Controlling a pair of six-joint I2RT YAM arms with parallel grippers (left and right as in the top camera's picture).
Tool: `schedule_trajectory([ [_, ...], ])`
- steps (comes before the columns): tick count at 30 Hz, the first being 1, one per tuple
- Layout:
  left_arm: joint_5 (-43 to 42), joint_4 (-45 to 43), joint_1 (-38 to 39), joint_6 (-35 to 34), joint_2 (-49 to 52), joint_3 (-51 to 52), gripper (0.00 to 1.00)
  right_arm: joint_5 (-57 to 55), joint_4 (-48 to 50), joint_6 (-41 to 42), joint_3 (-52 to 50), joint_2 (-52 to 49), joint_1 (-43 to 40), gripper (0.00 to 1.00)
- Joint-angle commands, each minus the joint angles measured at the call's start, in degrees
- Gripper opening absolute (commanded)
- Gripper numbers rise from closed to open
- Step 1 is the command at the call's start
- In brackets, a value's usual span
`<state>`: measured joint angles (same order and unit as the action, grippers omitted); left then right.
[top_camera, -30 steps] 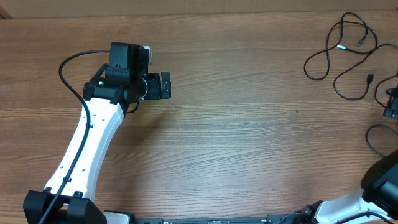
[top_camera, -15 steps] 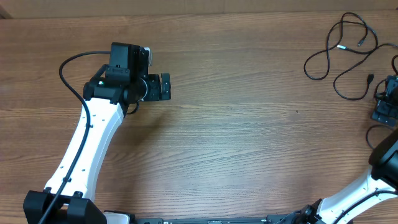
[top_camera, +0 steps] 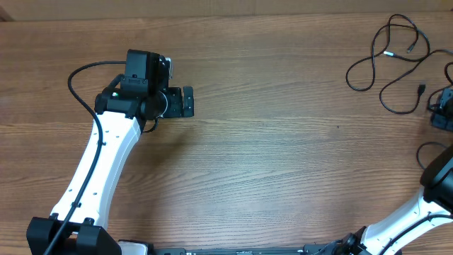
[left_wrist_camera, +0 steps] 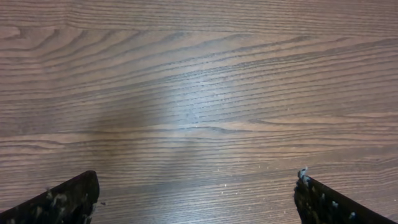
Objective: Untangle cables
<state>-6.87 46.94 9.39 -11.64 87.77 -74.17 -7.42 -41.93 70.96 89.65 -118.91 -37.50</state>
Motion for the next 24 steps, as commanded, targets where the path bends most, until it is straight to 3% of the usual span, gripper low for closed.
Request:
schedule_trajectory([
  [1,-0.22,-0.04,0.39,0.04,-0.87,0.20,1.00,-2.40,0.28,-1.01,0.28,-0.74,-0.11,0.04],
  [3,-0.22,-0.04,0.39,0.04,-0.87,0.20,1.00,-1.16,1.25,-3.76,0.31,-0.74,-0.11,0.04],
  [9,-0.22,-0.07,0.39,0.00,-0.87,0.20,1.00,19.39,12.61,-28.11,1.25,-0.68,-0.04,0.04],
  [16,-0.24,-0.11,0.39,-0.20,-0.87,0.20,1.00,20.61,6.95,-45.81,2.19,-0.68,0.02,0.04],
  [24,-0.31,-3.06,0.39,-1.27,-0.87,0.20,1.00,26.12,3.85,-50.27,3.04,-0.48,1.51,0.04],
])
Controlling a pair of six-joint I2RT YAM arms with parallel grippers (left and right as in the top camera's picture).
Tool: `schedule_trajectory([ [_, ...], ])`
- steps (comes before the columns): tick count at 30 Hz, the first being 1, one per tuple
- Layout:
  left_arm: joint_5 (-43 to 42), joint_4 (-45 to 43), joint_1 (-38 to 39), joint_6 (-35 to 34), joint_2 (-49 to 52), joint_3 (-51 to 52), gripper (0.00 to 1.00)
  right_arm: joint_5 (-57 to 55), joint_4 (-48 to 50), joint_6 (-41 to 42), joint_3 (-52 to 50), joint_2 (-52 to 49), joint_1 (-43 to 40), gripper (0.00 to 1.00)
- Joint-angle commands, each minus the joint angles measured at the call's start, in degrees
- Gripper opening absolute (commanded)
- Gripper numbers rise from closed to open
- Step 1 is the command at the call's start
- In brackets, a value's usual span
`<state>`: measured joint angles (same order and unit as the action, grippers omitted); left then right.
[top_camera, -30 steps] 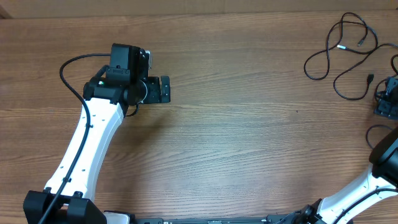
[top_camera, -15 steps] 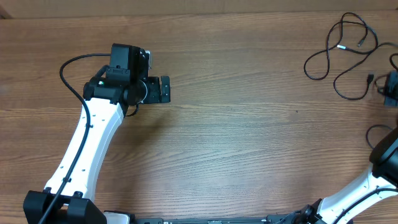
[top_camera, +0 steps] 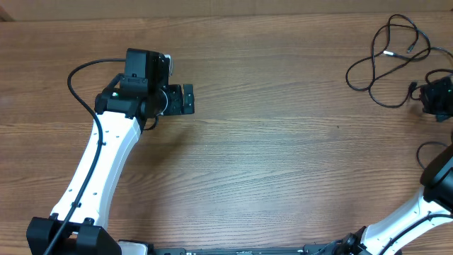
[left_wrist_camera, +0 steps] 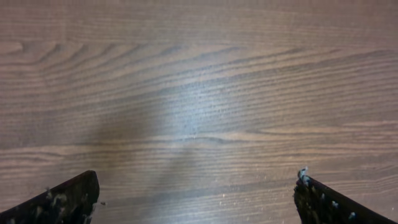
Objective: Untangle cables
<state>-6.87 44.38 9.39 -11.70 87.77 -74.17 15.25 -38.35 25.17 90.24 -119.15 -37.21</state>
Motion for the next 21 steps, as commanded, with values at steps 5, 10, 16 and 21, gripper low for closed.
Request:
schedule_trajectory([
  [5,-0.44,0.50,0.39,-1.20,-0.87,0.20,1.00,3.98,-0.98,-4.44,6.56,0.24,2.27,0.04],
  [10,-0.42,0.50,0.39,-1.20,-0.87,0.20,1.00,3.93,-2.67,-4.57,10.60,0.55,4.13,0.04],
  [16,-0.42,-0.04,0.39,-1.20,-0.87,0.20,1.00,-2.69,-1.79,-5.77,10.60,0.02,9.55,0.04],
  [21,-0.42,0.85,0.39,-1.18,-0.87,0.20,1.00,-7.91,-1.64,-5.75,10.25,-0.31,14.43,0.04],
])
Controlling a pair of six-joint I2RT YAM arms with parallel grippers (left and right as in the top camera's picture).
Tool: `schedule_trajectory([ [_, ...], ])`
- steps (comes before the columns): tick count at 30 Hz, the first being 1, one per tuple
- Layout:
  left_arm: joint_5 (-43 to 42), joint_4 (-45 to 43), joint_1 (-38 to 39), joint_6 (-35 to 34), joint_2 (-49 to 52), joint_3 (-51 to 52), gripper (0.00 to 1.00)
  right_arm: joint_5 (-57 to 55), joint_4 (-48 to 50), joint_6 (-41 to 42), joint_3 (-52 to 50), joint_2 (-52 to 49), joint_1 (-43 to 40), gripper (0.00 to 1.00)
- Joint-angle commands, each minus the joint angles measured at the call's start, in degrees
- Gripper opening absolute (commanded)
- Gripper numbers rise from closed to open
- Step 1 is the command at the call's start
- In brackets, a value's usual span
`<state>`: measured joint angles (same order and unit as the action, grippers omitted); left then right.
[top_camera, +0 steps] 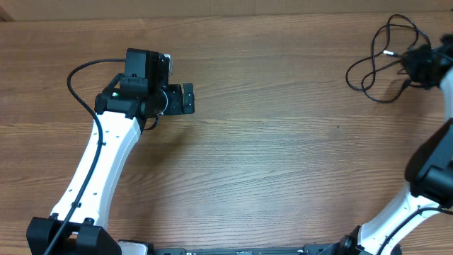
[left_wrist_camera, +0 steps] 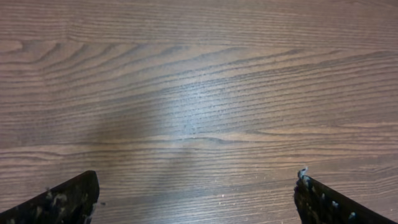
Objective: Untangle cables
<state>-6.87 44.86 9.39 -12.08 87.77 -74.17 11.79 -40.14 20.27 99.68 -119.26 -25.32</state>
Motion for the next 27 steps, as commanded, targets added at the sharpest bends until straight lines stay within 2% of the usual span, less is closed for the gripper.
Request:
schedule_trajectory([
  [1,-0.44,0.59,0.39,-0.83,-0.87,0.20,1.00,-4.94,-0.11,-0.81,0.79,-0.39,3.28,0.04],
  [6,-0.42,1.27,0.39,-0.81,-0.87,0.20,1.00,-4.22,-1.14,2.49,-0.26,-2.84,3.96,0.04],
  [14,-0.39,1.20,0.39,-0.79,-0.87,0.20,1.00,-2.73,-2.21,2.40,-2.97,-10.86,1.88,0.04],
  [27,-0.42,1.20,0.39,-0.81,-0.87,0.20,1.00,-5.35,-0.46,3.19,-6.56,-13.53,0.72,0.04],
])
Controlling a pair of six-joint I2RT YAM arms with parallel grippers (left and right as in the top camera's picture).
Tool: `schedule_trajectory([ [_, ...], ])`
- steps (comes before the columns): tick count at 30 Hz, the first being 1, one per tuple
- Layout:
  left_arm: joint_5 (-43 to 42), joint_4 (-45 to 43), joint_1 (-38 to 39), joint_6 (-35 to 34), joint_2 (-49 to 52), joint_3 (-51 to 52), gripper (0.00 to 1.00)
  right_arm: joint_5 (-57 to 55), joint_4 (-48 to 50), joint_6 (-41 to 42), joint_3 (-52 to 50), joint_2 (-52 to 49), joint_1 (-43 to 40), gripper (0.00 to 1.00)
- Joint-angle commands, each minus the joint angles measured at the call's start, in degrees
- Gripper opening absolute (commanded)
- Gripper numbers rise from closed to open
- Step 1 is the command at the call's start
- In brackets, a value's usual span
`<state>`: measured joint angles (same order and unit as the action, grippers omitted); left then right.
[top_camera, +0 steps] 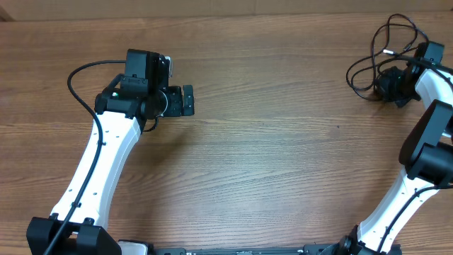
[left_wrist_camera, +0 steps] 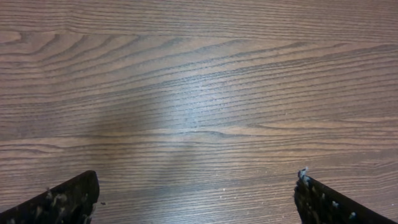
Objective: Untangle cables
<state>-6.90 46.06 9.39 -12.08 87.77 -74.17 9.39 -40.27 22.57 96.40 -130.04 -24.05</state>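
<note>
A tangle of thin black cables [top_camera: 348,74] lies at the far right of the wooden table [top_camera: 283,156]. My right gripper [top_camera: 388,85] is down on the lower part of that tangle. Its fingers are a dark blob from above, so whether it grips a cable is unclear. My left gripper [top_camera: 187,100] hovers over bare wood at the far left, well away from the cables. In the left wrist view the left gripper [left_wrist_camera: 197,177] is open wide, with only wood grain between its fingers [left_wrist_camera: 68,199].
The left arm's own black cable [top_camera: 78,92] loops out beside its wrist. The right arm's white links [top_camera: 425,134] run up the right edge of the table. The table's far edge [top_camera: 212,15] lies just behind both grippers.
My right gripper has moved left and toward me, from the right side of the tangle onto its lower middle. The loops under it are drawn closer together. The left arm has stayed put.
First my right gripper sat at the right table edge, below the spread-out cables. Then it stood higher beside them, then at their right side, with the lower loops pulled in. Now it rests on the tangle's lower middle. The left gripper stayed open over bare wood throughout.
</note>
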Motion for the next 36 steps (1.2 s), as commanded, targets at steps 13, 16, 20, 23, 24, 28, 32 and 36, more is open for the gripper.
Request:
schedule_trajectory([
  [13,-0.39,-0.11,0.39,-0.81,-0.87,0.20,1.00,-4.83,-0.26,1.38,-5.27,-2.73,-19.45,0.04],
  [16,-0.42,-0.44,0.39,-0.83,-0.87,0.20,1.00,-4.92,0.63,1.29,-5.27,-2.73,-20.94,0.04],
  [20,-0.44,-0.42,0.39,-0.83,-0.87,0.20,1.00,-5.73,1.01,0.98,-5.27,-2.73,-21.46,0.04],
  [23,-0.42,-0.55,0.39,-0.83,-0.87,0.20,1.00,-5.70,0.96,0.98,-5.27,-2.73,-21.27,0.04],
  [24,-0.42,-0.66,0.39,-0.83,-0.87,0.20,1.00,-5.73,0.96,0.98,-5.27,-2.73,-21.18,0.04],
  [28,-0.42,-1.09,0.39,-0.83,-0.87,0.20,1.00,-5.62,0.59,0.98,-5.18,-2.73,-21.18,0.04],
  [32,-0.39,-1.09,0.39,-0.79,-0.87,0.20,1.00,0.04,-1.55,0.96,-2.47,-2.34,-21.18,0.21],
  [36,-0.17,-1.16,0.39,-0.79,-0.87,0.20,1.00,7.69,-5.31,-1.77,3.56,-0.37,-20.81,0.45],
])
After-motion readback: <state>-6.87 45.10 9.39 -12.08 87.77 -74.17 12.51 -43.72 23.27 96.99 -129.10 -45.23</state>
